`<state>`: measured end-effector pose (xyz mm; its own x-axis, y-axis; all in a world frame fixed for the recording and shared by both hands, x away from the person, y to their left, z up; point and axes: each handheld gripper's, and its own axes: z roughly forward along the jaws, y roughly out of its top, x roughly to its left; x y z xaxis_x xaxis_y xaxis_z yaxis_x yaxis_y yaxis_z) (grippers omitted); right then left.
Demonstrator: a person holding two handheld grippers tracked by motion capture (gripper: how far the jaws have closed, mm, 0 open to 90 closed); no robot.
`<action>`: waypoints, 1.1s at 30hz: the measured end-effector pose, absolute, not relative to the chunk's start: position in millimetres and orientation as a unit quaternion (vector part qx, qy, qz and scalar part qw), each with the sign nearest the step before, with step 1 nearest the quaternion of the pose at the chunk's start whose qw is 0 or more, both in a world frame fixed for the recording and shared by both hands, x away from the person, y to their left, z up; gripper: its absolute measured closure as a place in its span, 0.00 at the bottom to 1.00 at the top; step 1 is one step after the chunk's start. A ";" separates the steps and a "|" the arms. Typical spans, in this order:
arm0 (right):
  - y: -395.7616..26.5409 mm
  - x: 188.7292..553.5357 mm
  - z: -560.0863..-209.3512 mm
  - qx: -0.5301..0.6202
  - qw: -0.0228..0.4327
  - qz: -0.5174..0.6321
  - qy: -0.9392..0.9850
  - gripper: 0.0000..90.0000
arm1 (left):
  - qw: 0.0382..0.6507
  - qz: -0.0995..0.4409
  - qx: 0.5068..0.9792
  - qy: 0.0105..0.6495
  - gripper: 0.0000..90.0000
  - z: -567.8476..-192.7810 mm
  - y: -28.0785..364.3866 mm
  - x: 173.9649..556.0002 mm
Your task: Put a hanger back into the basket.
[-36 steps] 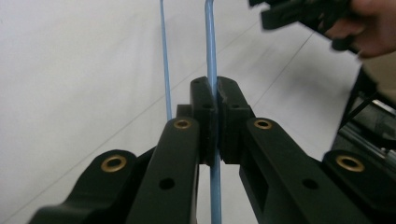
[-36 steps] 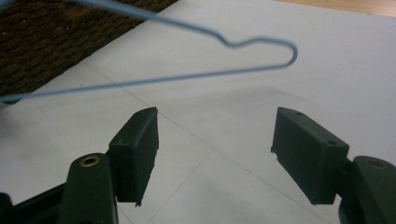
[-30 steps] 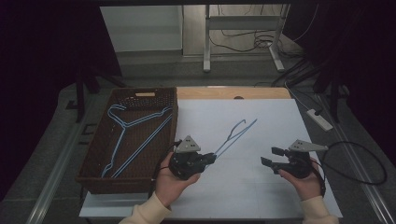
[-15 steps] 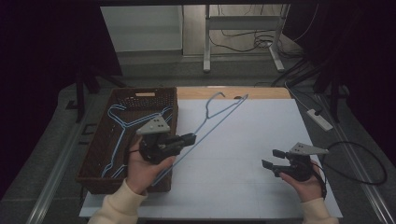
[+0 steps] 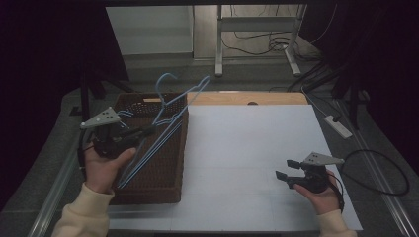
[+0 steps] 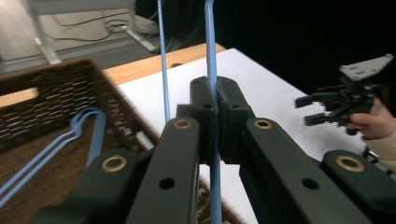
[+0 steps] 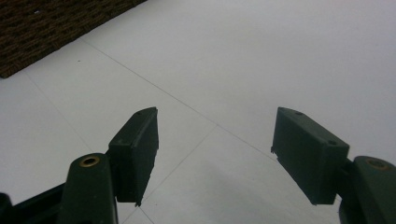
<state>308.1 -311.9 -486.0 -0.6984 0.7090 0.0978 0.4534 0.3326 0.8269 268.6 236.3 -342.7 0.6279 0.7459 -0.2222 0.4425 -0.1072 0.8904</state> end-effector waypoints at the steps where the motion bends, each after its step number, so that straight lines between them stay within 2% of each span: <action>1: -311.9 308.2 -486.3 0.362 0.142 0.450 0.804 0.36 | 0.527 0.145 0.731 0.409 0.96 -343.6 240.2 269.4; 10: -311.3 308.4 -487.7 0.362 0.141 0.445 0.807 0.36 | 0.497 0.140 0.742 0.428 0.96 -365.3 274.4 283.7; 33: -310.3 308.7 -489.3 0.363 0.141 0.437 0.811 0.36 | 0.452 0.118 0.754 0.462 0.96 -395.3 292.9 304.7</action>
<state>308.7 -310.3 -489.3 -0.6965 0.7120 0.0889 0.4663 0.3549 0.8103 304.7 292.9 -395.3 0.5454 0.8033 -0.2392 0.5896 -0.1648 0.7907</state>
